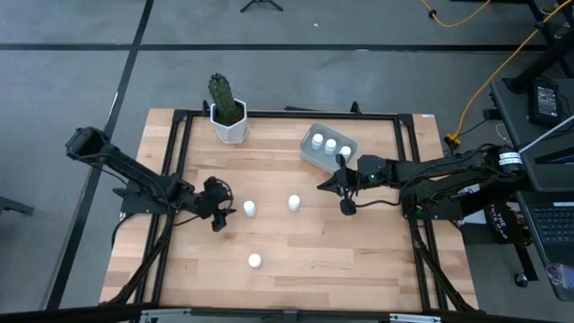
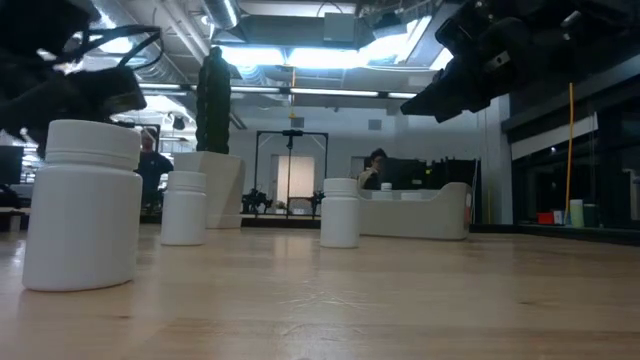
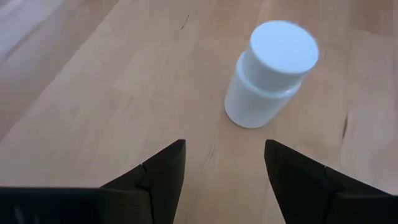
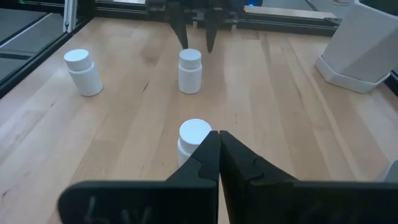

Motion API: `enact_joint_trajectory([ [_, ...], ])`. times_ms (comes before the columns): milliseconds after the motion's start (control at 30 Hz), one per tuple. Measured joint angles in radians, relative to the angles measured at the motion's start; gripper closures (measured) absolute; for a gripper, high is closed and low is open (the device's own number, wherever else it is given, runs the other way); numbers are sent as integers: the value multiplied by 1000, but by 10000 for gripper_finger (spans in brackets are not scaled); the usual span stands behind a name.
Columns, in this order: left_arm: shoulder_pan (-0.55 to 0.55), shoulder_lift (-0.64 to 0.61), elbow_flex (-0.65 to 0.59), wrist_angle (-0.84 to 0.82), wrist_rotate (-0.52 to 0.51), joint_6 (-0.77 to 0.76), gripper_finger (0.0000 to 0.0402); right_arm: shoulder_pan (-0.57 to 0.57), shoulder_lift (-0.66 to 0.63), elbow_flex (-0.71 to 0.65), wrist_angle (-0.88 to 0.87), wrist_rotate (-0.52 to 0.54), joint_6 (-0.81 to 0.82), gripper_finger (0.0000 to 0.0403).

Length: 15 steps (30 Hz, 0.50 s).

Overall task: Pick and place pill bottles into a basket
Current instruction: Put the white pill bottle into the gray bin

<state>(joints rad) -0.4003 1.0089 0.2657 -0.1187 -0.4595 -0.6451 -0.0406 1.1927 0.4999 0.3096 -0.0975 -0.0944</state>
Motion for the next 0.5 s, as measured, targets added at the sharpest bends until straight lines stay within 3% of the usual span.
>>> enact_joint_trajectory([
  [233,-41,28,-118,236,-46,-26,192,0,0,0,0,0,3,396],
  [500,-45,84,-127,383,-52,30,192,0,0,0,5,0,4,396],
])
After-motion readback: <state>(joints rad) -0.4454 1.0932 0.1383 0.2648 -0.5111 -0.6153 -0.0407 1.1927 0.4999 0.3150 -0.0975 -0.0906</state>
